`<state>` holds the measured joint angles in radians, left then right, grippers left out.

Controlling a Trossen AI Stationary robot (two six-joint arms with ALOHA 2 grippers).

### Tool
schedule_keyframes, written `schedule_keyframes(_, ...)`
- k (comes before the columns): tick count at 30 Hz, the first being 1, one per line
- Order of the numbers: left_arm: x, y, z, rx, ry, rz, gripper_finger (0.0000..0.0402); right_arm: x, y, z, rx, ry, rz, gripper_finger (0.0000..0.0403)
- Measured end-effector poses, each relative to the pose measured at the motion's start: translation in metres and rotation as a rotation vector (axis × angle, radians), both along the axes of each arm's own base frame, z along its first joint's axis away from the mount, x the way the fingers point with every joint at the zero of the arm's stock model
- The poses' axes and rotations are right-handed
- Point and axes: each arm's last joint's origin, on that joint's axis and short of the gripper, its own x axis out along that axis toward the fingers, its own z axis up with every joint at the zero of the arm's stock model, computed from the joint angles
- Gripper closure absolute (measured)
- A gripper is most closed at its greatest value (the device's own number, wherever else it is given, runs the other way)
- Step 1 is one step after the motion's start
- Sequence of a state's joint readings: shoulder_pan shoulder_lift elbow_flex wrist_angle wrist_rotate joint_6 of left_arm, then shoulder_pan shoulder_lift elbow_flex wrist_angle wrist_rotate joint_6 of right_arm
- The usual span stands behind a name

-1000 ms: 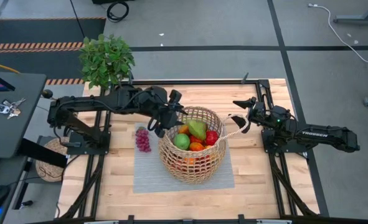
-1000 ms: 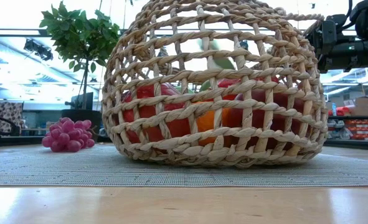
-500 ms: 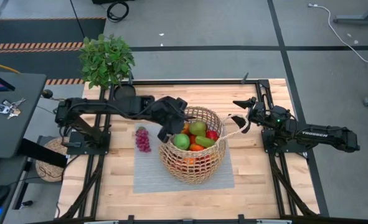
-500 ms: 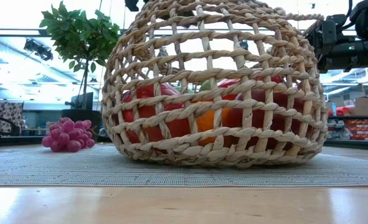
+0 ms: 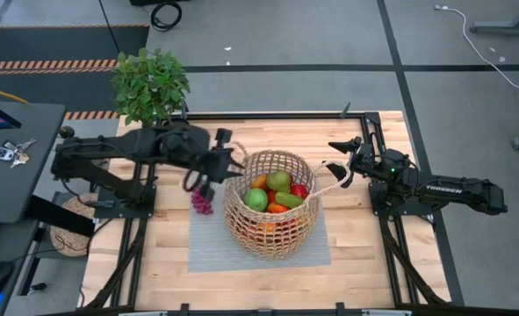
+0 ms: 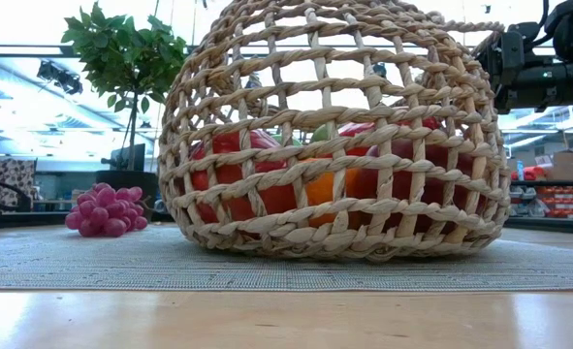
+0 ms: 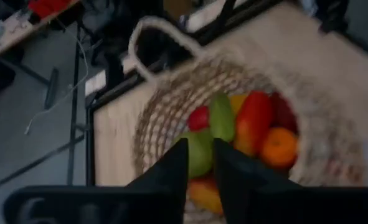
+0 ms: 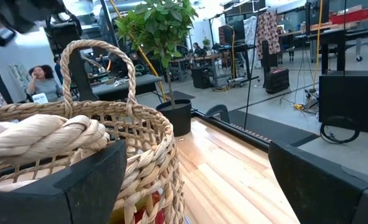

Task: Build produce basket
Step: Put the violet grapes into the brown basket

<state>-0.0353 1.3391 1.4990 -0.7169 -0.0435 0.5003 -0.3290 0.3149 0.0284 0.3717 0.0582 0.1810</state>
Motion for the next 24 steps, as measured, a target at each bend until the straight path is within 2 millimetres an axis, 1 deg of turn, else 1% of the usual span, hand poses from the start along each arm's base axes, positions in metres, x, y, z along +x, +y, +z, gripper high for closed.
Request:
schedule_keyframes(6, -0.029, -0.023, 0.021, -0.052, -0.093, -0.075, 0.0373, 0.0, 0.0, 0.0, 0.0, 0.001, 0.001, 0.0009)
schedule_keyframes(8, -0.035, -0.028, 0.024, -0.078, -0.094, -0.086, 0.0387, 0.0, 0.0, 0.0, 0.001, 0.003, 0.0, 0.0009)
schedule_keyframes(10, -0.041, -0.031, 0.022, -0.102, -0.058, -0.085, 0.0395, 0.0, 0.0, 0.0, 0.0, 0.001, 0.0, 0.0009)
schedule_keyframes(17, -0.05, -0.043, 0.015, -0.141, 0.032, -0.046, 0.0394, 0.0, 0.0, 0.0, 0.0, 0.001, 0.0, 0.0009)
schedule_keyframes(24, -0.054, -0.054, 0.015, -0.131, 0.033, -0.039, 0.0396, 0.0, 0.0, 0.0, 0.0, 0.001, 0.0, 0.0009)
